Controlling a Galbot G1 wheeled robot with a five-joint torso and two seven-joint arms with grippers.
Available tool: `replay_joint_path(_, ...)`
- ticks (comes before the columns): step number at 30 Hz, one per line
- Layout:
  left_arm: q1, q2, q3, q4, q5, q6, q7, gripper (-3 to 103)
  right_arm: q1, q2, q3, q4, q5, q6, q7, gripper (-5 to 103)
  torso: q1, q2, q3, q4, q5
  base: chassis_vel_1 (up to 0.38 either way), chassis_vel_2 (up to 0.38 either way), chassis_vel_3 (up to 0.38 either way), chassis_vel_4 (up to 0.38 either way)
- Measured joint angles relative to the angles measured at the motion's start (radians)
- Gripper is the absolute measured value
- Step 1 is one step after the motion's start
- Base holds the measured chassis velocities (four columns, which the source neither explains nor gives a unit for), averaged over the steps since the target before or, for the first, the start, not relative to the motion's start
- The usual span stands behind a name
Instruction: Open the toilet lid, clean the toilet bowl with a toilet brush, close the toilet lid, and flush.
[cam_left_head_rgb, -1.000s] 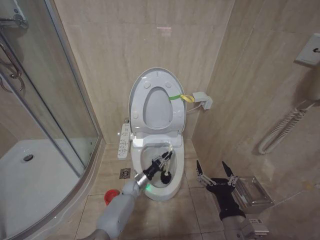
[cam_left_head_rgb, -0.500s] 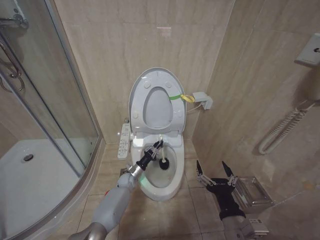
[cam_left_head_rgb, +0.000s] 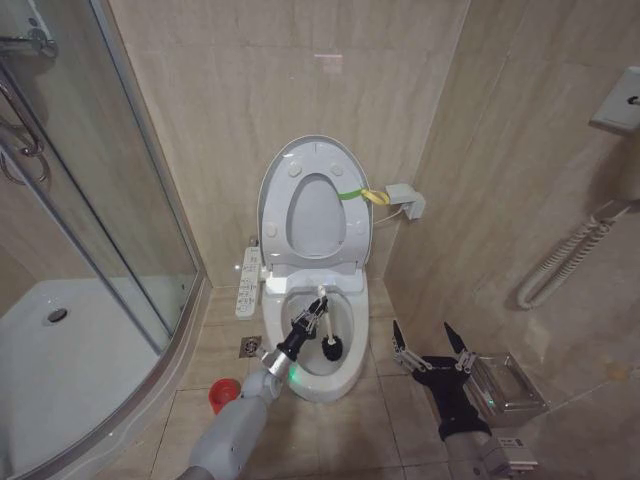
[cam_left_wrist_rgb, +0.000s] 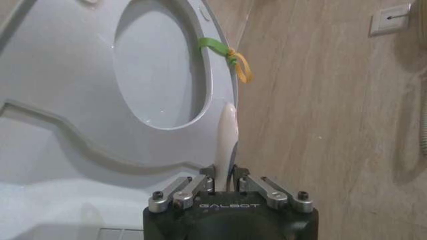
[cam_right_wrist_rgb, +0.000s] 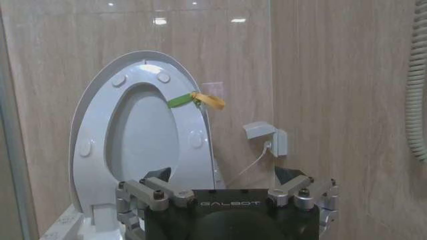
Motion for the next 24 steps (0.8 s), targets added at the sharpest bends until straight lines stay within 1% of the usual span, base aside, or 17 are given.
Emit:
replay_joint_path(4, -0.003, 0.007, -0.003, -0.016, -0.011, 0.003, -0.008, 17, 0.000, 0.000, 0.000, 0.000, 0.000, 0.000, 0.000, 100, 0.000, 0.000, 0.000, 0.0000, -0.0001, 0.000, 0.000, 0.000, 0.000)
replay_joint_path(6, -0.016, 0.004, -0.007, -0.042, -0.029, 0.004, -0.030, 17, 0.000, 0.000, 0.000, 0.000, 0.000, 0.000, 0.000, 100, 0.000, 0.000, 0.000, -0.0002, 0.0000, 0.000, 0.000, 0.000, 0.000)
replay_joint_path(8, -0.026, -0.006, -0.007, -0.067, -0.064, 0.010, -0.064, 17, 0.000, 0.000, 0.000, 0.000, 0.000, 0.000, 0.000, 100, 0.000, 0.000, 0.000, -0.0004, 0.0000, 0.000, 0.000, 0.000, 0.000)
replay_joint_path(11, -0.025, -0.019, -0.005, -0.074, -0.088, 0.022, -0.075, 17, 0.000, 0.000, 0.000, 0.000, 0.000, 0.000, 0.000, 100, 0.000, 0.000, 0.000, -0.0004, -0.0001, 0.000, 0.000, 0.000, 0.000)
replay_joint_path(15, -0.009, -0.035, -0.005, -0.052, -0.089, 0.023, -0.063, 17, 0.000, 0.000, 0.000, 0.000, 0.000, 0.000, 0.000, 100, 0.000, 0.000, 0.000, -0.0002, 0.0000, 0.000, 0.000, 0.000, 0.000)
replay_joint_path(17, 0.009, -0.045, -0.006, -0.021, -0.087, 0.021, -0.042, 17, 0.000, 0.000, 0.000, 0.000, 0.000, 0.000, 0.000, 100, 0.000, 0.000, 0.000, -0.0002, 0.0001, 0.000, 0.000, 0.000, 0.000)
replay_joint_path(24, 0.028, -0.052, -0.029, 0.035, -0.066, 0.005, -0.003, 17, 0.000, 0.000, 0.000, 0.000, 0.000, 0.000, 0.000, 100, 0.000, 0.000, 0.000, 0.0001, 0.0001, 0.000, 0.000, 0.000, 0.000)
